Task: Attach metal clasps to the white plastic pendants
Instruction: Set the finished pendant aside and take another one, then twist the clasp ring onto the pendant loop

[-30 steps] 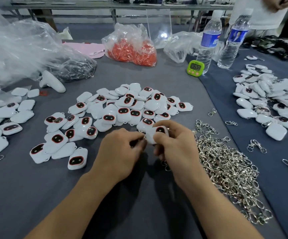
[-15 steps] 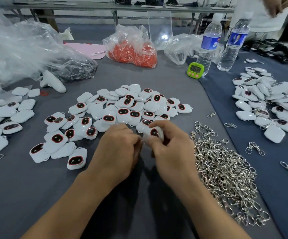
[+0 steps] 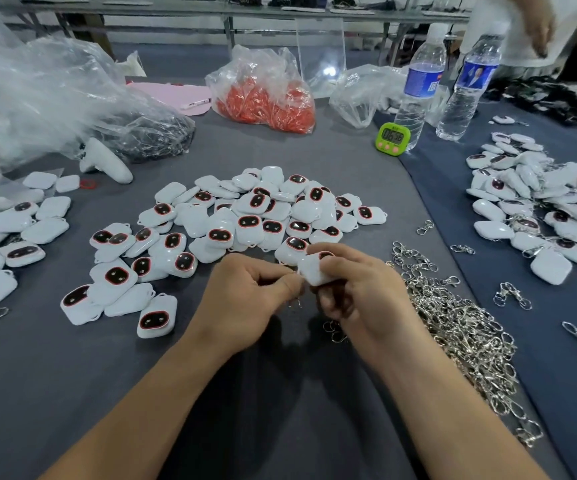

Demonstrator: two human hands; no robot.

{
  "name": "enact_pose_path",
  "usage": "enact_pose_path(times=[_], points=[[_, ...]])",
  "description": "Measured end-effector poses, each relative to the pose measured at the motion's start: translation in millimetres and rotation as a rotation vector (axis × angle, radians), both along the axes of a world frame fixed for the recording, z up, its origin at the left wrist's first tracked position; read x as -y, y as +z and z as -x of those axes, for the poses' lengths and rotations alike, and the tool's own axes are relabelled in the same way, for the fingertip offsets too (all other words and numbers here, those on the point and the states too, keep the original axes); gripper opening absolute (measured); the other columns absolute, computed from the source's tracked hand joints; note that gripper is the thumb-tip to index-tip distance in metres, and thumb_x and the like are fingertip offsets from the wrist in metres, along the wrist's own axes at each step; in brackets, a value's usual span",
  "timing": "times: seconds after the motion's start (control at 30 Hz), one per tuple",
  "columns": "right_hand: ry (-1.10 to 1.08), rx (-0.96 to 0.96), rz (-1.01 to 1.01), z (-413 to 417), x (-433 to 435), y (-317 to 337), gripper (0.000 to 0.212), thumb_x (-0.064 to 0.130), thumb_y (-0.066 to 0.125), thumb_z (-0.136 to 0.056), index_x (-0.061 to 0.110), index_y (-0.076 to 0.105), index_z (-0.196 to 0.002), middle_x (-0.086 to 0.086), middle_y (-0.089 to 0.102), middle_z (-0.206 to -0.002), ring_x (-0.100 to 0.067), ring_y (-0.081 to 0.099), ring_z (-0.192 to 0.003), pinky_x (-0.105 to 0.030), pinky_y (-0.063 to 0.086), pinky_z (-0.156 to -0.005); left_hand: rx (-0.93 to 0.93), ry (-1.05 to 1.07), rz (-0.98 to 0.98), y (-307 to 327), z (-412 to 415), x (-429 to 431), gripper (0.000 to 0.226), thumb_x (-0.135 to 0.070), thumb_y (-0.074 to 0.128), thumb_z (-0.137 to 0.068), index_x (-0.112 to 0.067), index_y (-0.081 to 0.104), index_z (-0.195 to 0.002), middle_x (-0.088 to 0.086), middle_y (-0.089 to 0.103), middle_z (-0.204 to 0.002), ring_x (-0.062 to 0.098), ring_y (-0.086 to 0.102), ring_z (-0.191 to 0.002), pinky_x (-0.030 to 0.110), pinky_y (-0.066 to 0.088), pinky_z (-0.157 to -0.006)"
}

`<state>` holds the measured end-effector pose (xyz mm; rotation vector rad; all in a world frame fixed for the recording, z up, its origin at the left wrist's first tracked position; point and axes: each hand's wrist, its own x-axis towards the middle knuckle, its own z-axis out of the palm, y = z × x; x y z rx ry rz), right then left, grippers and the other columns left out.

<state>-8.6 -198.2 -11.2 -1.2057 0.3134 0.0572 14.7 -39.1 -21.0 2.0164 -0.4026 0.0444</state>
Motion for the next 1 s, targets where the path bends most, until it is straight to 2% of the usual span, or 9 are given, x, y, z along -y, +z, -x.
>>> enact_pose_path(times=[0.13,0.33,0.47,0.53,0.6,0.67,0.8,0.87,1.0], points=[[-0.053,0.123,0.312,4,-9,-4,0.022,-0.004,0.066,-0.086,0.016,0.075,-0.090,-0.004,0.060,-0.065,-0.015,0.039,-0.046,-0.022,0.032,-0.042,0.629,-0.020,-0.617,-3,4,2,0.023,-0.015,0.069,-0.083,-0.011,0.068,-0.061,0.003,0.056,-0.057,0.022,0.051,-0.066,0.035,0.041,-0.069],[-0.028,0.053,0.313,-2,12,5,0.021,-0.006,0.059,-0.091,0.009,0.073,-0.095,-0.007,0.063,-0.061,-0.012,0.046,-0.040,-0.018,0.033,-0.037,0.548,0.161,-0.578,-11,5,9,0.017,-0.031,0.073,-0.086,-0.020,0.076,-0.073,-0.004,0.064,-0.062,0.018,0.053,-0.066,0.033,0.037,-0.077],[-0.371,0.117,-0.523,-6,66,14,0.017,0.003,0.063,-0.092,0.004,0.064,-0.108,-0.010,0.075,-0.089,-0.015,0.070,-0.070,-0.019,0.054,-0.056,0.472,0.206,-0.530,-15,6,9,0.010,-0.034,0.083,-0.076,-0.027,0.080,-0.083,-0.010,0.067,-0.064,0.009,0.048,-0.066,0.025,0.033,-0.077],[-0.473,0.116,-0.586,-8,82,11,0.022,0.009,0.070,-0.089,0.004,0.065,-0.110,-0.009,0.075,-0.100,-0.015,0.073,-0.083,-0.020,0.057,-0.067,0.437,0.170,-0.547,-16,5,9,0.004,-0.026,0.081,-0.080,-0.027,0.080,-0.084,-0.010,0.068,-0.066,0.012,0.054,-0.069,0.027,0.038,-0.080],[-0.487,0.071,-0.247,-12,79,3,0.022,0.003,0.074,-0.088,0.004,0.069,-0.109,-0.007,0.075,-0.092,-0.013,0.072,-0.074,-0.022,0.056,-0.067,0.393,0.115,-0.519,-18,3,10,0.010,-0.020,0.075,-0.085,-0.027,0.080,-0.090,-0.009,0.069,-0.071,0.012,0.052,-0.074,0.031,0.041,-0.084],[-0.424,0.052,0.395,-14,63,-3,0.021,0.009,0.077,-0.083,0.016,0.077,-0.102,0.004,0.077,-0.083,-0.010,0.068,-0.070,-0.028,0.054,-0.071,0.317,0.080,-0.440,-18,3,11,0.014,-0.026,0.072,-0.087,-0.031,0.079,-0.098,-0.012,0.069,-0.080,0.009,0.050,-0.081,0.028,0.041,-0.084],[-0.109,0.028,1.447,-13,36,-18,0.028,0.039,0.066,-0.090,0.025,0.073,-0.113,0.003,0.072,-0.118,-0.025,0.061,-0.113,-0.039,0.046,-0.100,0.257,-0.058,-0.362,-15,13,17,0.036,-0.054,0.065,-0.084,-0.036,0.073,-0.114,-0.019,0.066,-0.092,0.000,0.052,-0.098,0.019,0.042,-0.089],[-0.074,0.057,1.540,-15,30,-20,0.019,0.035,0.062,-0.091,0.024,0.069,-0.105,-0.001,0.069,-0.116,-0.031,0.056,-0.111,-0.041,0.042,-0.095,0.274,-0.186,-0.406,-13,20,24,0.036,-0.053,0.065,-0.083,-0.035,0.073,-0.113,-0.021,0.064,-0.100,-0.002,0.048,-0.101,0.014,0.038,-0.089],[-0.195,0.201,1.348,-14,29,-19,0.016,0.011,0.068,-0.081,0.024,0.060,-0.087,0.002,0.064,-0.081,-0.027,0.052,-0.087,-0.040,0.039,-0.079,0.244,-0.250,-0.398,-13,24,30,0.021,-0.036,0.075,-0.086,-0.033,0.077,-0.107,-0.016,0.064,-0.099,0.002,0.053,-0.096,0.024,0.045,-0.086]])
